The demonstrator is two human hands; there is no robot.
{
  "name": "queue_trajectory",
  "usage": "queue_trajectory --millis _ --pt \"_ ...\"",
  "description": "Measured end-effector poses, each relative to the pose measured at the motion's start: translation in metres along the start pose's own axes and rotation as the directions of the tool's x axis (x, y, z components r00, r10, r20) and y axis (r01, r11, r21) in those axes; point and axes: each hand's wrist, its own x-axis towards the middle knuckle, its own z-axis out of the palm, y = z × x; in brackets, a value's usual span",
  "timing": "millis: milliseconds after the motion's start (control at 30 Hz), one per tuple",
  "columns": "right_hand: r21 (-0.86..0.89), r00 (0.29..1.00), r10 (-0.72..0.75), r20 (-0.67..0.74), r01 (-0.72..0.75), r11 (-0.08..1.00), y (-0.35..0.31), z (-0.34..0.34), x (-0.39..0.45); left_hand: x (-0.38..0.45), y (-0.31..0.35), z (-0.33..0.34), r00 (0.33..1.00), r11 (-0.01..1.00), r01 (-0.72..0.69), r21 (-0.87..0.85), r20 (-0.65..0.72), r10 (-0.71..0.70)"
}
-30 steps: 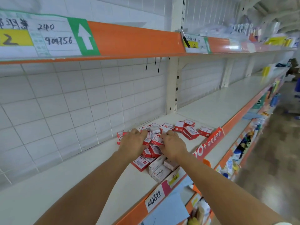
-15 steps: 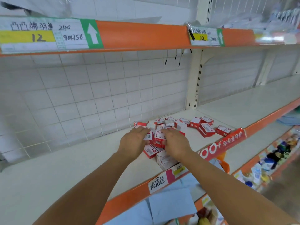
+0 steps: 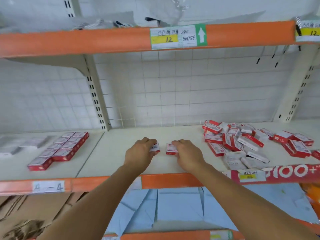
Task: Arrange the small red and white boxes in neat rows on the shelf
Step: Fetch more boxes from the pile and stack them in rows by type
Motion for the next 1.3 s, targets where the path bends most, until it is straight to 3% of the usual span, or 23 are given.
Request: queue_trajectory --millis 367,733,933,1300 --pt "0.095 0.959 -0.281 0.040 0.276 0.956 -0.197 0.049 0.006 -0.135 -0.151 -0.085 0.947 0.948 0.314 0.058 -0.095 -0.308" --pt "0.195 0.830 -0.549 0.097 0.525 0.829 -0.408 0.107 -0.026 -0.283 -0.295 -0.158 0.841 0.839 0.529 0.126 -0.211 -0.499" --pt "0.265 0.734 -0.669 0.117 0.626 0.733 -0.498 0.138 -0.015 -0.323 -0.351 -0.181 0.776 0.772 0.621 0.137 -0.244 -0.581" --pt "0.296 0.668 -0.742 0.044 0.701 0.649 -0.625 0.177 0.058 -0.333 -0.456 -0.228 0.645 0.626 0.761 0.172 -0.310 -0.699"
